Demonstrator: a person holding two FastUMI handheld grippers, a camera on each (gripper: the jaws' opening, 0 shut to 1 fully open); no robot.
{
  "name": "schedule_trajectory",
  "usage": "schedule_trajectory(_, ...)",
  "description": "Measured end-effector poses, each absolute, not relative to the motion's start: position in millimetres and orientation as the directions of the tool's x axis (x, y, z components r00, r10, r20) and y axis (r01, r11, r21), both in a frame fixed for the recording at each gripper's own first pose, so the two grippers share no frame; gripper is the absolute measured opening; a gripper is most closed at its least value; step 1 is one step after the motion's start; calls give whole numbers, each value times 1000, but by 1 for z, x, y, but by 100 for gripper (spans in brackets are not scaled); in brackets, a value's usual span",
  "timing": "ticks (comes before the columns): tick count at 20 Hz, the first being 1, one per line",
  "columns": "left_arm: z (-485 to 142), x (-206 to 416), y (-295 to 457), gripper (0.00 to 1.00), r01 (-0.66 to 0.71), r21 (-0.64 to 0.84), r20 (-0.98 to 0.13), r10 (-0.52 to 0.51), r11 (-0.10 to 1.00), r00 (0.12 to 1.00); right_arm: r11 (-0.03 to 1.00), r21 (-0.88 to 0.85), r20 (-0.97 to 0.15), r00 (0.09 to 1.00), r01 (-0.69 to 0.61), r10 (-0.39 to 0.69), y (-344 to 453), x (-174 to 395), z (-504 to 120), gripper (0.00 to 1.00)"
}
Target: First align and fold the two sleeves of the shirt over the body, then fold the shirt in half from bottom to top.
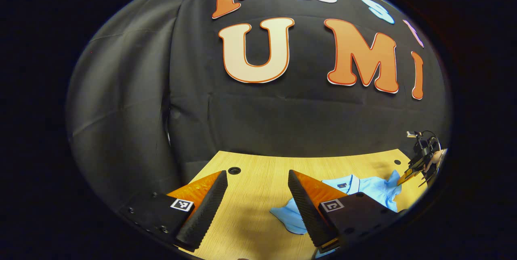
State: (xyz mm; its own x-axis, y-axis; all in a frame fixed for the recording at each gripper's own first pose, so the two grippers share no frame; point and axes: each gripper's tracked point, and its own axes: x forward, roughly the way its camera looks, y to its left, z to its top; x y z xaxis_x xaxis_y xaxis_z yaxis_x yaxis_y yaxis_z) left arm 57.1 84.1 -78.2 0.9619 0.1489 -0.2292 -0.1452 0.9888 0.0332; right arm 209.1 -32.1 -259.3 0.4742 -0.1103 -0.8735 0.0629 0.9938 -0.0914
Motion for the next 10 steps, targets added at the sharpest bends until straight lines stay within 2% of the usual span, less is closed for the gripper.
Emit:
schedule_trajectory(5, -77, 47, 96, 98, -152, 22, -220, 153, 988, 963, 996, -81, -854, 518, -39, -49, 21, 202, -236, 0)
schedule_trajectory(10, -79, 33, 115, 98, -173, 10, -221, 171, 985, 960, 988, -59, -861, 508, -142, 21, 83, 183, -237, 0)
